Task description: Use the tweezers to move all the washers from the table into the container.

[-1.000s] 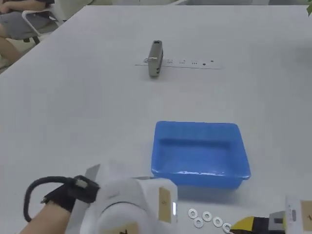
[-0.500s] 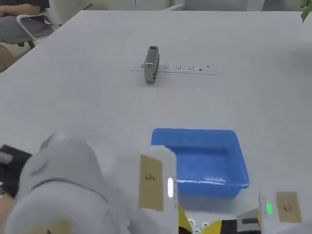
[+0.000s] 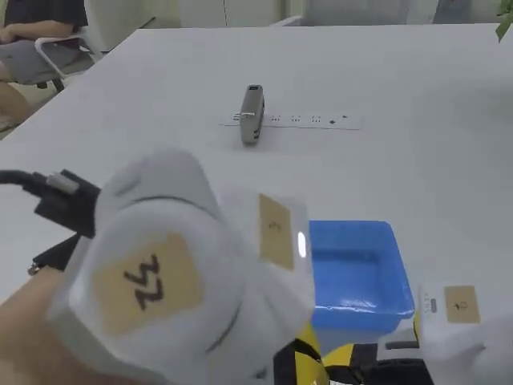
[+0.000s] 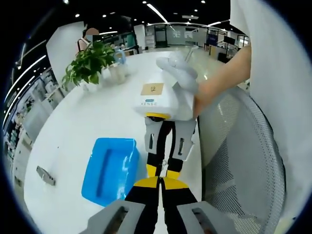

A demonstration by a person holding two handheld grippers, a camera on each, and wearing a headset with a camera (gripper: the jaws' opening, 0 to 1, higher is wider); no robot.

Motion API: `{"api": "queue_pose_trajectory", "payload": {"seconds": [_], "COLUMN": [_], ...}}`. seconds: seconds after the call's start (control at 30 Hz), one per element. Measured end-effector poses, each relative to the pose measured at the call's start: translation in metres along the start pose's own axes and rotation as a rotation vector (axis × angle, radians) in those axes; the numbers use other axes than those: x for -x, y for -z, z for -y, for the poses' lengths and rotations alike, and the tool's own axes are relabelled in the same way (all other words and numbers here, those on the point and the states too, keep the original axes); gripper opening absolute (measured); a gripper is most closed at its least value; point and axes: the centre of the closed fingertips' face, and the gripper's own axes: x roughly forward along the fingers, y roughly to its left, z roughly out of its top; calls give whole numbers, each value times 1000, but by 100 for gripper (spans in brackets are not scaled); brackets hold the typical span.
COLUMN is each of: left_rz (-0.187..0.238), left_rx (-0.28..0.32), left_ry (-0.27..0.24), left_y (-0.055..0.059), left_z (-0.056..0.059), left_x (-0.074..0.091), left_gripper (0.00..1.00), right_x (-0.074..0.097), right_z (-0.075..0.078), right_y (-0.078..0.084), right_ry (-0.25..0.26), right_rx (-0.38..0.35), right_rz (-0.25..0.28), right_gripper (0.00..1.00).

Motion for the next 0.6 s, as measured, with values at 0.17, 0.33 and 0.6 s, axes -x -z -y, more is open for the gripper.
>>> {"api": "queue_pose_trajectory", "payload": {"seconds": [0.17, 0.33, 0.6], "left_rz": [12, 11, 39], "left_rx": [29, 36, 136], "left_ry": [36, 69, 44], "left_y": [-5, -10, -8], "left_z": [-2, -1, -1], "left_x": [-4, -8, -14], "left_gripper": [0, 0, 0], "right_x": [3, 14, 14], "right_z": [1, -10, -4], "right_y": [0, -19, -5], "right_ry": [-15, -102, -73], "right_rx": [-67, -68, 74], "right_rz": [1, 24, -106], "right_gripper": [10, 18, 3]}}
